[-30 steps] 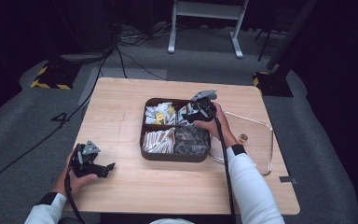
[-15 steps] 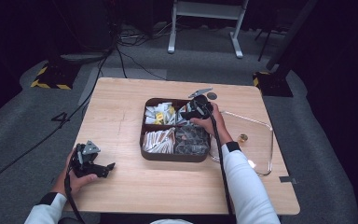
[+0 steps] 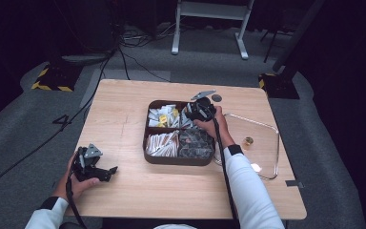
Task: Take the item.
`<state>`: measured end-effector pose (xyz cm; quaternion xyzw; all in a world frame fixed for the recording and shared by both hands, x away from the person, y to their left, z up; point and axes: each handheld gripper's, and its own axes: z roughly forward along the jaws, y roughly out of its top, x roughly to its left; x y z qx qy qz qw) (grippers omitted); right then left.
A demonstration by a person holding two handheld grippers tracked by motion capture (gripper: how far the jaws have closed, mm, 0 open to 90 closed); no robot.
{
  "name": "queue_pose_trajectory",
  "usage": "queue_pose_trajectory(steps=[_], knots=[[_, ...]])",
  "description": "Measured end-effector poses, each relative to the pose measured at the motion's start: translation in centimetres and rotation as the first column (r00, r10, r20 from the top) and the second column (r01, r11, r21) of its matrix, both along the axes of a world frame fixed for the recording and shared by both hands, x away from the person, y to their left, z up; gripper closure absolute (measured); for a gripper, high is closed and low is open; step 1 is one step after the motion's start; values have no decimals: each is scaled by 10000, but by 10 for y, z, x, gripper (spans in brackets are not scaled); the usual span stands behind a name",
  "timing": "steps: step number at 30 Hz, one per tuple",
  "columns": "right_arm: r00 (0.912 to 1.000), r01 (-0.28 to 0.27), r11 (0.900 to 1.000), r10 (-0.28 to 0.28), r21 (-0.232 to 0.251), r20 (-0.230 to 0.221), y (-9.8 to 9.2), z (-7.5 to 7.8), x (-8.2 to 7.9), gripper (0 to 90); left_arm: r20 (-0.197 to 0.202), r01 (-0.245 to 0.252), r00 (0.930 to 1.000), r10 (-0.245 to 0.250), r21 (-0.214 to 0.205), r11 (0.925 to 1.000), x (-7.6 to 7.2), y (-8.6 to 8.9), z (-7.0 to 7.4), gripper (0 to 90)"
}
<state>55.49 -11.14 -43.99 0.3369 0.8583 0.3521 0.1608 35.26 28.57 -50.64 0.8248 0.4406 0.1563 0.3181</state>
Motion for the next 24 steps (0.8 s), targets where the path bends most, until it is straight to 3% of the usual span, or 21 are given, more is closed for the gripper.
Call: queue_pose_trajectory(steps=[2, 6, 9, 12, 16, 18, 19, 24], knots=[[9999, -147, 9999, 147, 43, 16, 2, 0, -2, 696, -1, 0, 10000, 0, -1, 10000, 0, 0, 0, 5], [9985, -262, 9993, 274, -268, 473, 6, 3, -6, 700, 16, 13, 10000, -13, 25, 10000, 0, 0, 0, 5], [9965, -85, 9979, 139, -643, 827, 9, 5, -5, 562, 16, 12, 10000, -12, 24, 10000, 0, 0, 0, 5], [9972, -158, 9966, 216, -803, 720, 11, 6, -4, 546, -2, -3, 10000, 3, -5, 10000, 0, 0, 0, 5], [9967, -248, 9962, 311, -838, 753, 13, 6, -5, 582, 16, 16, 10000, -16, 27, 10000, 0, 0, 0, 5], [9959, -291, 9964, 357, -795, 826, 14, 7, -5, 622, -2, -2, 10000, 2, -1, 10000, 0, 0, 0, 5], [9958, -321, 9960, 390, -839, 824, 15, 7, -6, 687, 15, 13, 10000, -13, 23, 10000, 0, 0, 0, 5], [9948, -576, 9951, 640, -807, 798, 17, 7, -9, 784, 14, 14, 10000, -14, 26, 10000, 0, 0, 0, 5]])
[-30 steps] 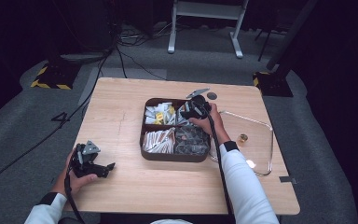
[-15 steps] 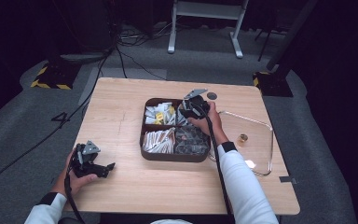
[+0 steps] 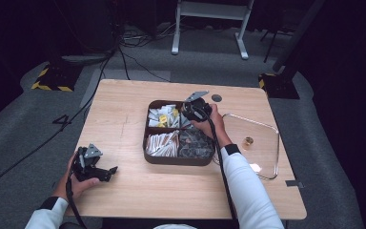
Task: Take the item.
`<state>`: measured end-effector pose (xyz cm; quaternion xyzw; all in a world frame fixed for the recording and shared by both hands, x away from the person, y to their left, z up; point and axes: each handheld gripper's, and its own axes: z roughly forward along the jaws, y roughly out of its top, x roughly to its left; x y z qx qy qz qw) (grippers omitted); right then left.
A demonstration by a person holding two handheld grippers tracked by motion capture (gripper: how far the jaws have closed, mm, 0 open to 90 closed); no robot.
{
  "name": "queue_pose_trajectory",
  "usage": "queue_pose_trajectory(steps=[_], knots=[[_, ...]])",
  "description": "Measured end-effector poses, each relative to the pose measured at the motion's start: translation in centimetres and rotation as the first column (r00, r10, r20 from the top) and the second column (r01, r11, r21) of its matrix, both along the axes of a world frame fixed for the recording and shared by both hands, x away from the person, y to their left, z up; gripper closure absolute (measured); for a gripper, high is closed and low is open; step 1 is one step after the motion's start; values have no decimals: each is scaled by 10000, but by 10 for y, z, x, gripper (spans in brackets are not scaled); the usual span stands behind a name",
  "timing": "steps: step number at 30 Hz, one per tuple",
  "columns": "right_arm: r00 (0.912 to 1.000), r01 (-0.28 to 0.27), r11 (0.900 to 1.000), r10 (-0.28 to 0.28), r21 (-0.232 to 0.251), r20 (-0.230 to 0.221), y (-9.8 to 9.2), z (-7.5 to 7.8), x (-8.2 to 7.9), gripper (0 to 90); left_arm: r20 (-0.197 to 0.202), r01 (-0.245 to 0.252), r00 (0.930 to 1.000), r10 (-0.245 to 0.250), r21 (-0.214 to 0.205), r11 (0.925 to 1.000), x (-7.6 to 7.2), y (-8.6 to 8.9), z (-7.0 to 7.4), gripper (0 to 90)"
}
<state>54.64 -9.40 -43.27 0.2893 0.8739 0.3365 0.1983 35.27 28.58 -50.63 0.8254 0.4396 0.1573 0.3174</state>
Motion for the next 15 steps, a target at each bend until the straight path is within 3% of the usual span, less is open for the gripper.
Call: queue_pose_trajectory(steps=[5, 15], knots=[[10000, -28, 10000, 28, 81, 27, -2, -1, -2, 882, 0, 0, 10000, 0, 0, 10000, 0, 0, 0, 5], [9992, -244, 9974, 222, 676, 320, -15, 10, -12, 900, 3, -2, 10000, 2, 0, 10000, 0, 0, 0, 5]])
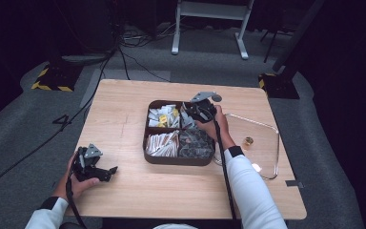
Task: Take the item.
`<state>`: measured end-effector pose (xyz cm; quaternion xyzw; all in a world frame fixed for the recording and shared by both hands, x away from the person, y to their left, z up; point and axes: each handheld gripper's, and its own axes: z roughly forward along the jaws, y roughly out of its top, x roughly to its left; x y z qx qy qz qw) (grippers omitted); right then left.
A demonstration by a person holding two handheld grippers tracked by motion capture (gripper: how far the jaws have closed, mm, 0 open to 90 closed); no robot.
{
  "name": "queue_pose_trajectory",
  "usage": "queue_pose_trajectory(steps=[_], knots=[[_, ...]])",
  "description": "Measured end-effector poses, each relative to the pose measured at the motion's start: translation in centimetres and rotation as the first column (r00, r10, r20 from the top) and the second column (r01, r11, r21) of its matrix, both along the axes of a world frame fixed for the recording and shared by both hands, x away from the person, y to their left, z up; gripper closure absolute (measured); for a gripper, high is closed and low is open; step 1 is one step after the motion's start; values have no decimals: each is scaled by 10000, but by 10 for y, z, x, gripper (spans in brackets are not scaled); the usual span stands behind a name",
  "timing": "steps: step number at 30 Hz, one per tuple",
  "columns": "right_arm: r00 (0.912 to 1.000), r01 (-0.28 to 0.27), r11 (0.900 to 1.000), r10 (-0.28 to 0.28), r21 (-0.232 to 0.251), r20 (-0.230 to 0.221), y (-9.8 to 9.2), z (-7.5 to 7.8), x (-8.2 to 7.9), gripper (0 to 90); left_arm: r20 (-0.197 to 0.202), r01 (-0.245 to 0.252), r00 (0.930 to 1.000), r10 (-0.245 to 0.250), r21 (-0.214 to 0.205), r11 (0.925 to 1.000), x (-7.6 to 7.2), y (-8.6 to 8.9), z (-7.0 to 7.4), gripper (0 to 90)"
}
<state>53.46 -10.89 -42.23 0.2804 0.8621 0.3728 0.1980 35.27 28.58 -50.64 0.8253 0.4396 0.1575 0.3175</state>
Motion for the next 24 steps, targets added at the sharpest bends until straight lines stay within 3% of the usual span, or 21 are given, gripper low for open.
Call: queue_pose_trajectory(steps=[8, 24], knots=[[9995, -108, 9988, 93, 486, 314, -11, 13, -10, 900, -15, -18, 10000, 18, -21, 10000, 0, 0, 0, 5], [9964, -466, 9955, 405, 819, 744, -30, 32, -29, 900, -17, -16, 10000, 16, -32, 10000, 0, 0, 0, 5]])
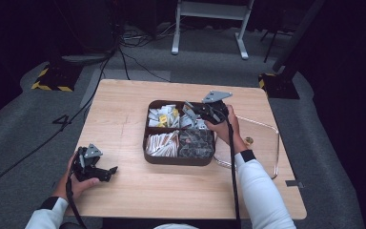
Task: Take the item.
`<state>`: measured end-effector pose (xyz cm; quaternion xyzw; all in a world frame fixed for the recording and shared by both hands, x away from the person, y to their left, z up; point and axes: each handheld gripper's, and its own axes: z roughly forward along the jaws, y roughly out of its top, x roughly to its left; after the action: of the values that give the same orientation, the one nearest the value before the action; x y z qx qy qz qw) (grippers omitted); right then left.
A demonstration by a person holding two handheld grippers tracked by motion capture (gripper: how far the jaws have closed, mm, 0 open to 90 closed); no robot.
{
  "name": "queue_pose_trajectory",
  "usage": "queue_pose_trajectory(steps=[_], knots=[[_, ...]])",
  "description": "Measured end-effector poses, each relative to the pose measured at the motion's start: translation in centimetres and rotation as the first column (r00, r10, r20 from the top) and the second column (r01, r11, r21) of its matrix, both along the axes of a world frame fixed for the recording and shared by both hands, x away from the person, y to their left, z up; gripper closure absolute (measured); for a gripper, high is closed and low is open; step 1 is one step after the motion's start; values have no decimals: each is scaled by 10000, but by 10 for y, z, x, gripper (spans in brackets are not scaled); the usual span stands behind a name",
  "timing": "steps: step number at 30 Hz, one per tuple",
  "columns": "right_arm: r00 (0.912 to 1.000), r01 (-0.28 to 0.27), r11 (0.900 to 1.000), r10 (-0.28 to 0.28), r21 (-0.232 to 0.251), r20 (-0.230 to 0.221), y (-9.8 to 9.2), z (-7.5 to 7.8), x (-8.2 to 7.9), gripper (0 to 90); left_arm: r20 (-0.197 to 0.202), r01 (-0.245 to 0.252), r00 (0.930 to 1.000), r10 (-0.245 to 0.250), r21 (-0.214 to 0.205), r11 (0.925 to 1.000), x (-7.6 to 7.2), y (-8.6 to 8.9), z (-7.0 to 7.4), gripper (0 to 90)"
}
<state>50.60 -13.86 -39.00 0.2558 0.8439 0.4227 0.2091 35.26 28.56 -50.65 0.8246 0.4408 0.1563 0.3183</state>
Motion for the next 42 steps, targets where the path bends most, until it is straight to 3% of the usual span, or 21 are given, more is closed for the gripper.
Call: queue_pose_trajectory(steps=[18, 42], knots=[[9976, -651, 9972, 642, 356, 256, -16, 13, -32, 900, 15, 16, 10000, -16, 31, 10000, 0, 0, 0, 5], [9893, -1447, 9876, 1433, 611, 261, -31, 10, -73, 900, 5, -1, 10000, 1, 13, 10000, 0, 0, 0, 5]])
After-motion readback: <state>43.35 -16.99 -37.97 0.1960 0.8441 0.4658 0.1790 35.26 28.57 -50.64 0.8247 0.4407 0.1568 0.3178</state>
